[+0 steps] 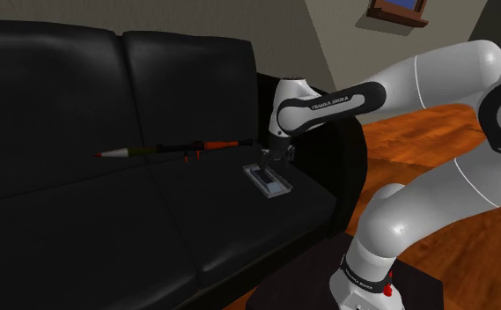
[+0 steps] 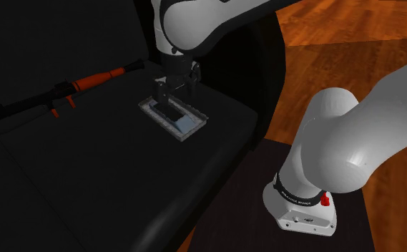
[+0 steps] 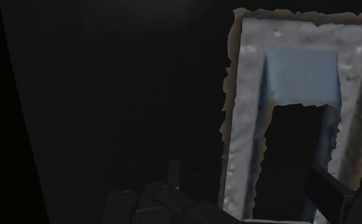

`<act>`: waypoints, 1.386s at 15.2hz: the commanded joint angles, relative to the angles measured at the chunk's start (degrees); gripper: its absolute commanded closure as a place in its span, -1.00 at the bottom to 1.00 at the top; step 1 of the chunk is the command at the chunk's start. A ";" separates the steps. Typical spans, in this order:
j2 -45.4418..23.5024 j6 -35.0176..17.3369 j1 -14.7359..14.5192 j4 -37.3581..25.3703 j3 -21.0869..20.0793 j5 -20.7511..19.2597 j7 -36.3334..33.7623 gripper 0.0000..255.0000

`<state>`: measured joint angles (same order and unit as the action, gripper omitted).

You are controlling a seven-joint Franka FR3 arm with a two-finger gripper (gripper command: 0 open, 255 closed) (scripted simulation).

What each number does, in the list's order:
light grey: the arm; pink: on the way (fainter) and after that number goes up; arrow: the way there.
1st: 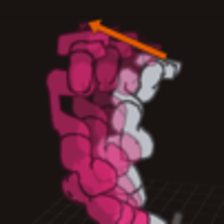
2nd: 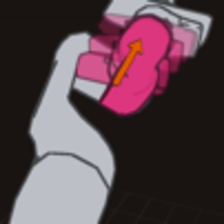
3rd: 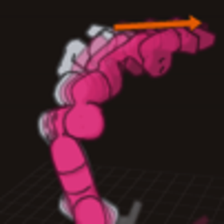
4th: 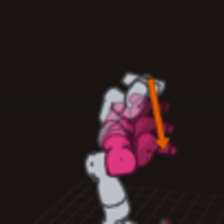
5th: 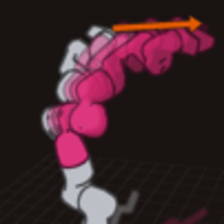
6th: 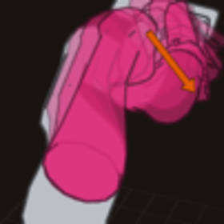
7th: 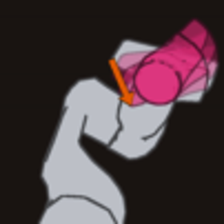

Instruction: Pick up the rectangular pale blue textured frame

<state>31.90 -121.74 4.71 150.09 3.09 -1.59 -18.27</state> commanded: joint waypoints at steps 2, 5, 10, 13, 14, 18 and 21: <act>-0.14 -1.02 0.07 0.84 0.11 -0.06 0.10 1.00; -0.13 -1.13 0.11 0.97 0.18 -0.10 0.19 1.00; -0.13 -1.08 0.12 0.92 0.19 -0.10 0.20 1.00; 0.43 0.86 0.01 -0.46 -0.01 0.00 0.00 1.00; 0.72 1.73 0.00 -1.05 -0.03 0.01 0.00 1.00; 1.66 5.14 -0.01 -3.51 -0.12 0.06 -0.02 1.00; 2.20 7.64 -0.03 -5.47 -0.18 0.10 -0.02 1.00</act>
<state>33.81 -114.88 4.66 145.09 2.90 -1.48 -18.33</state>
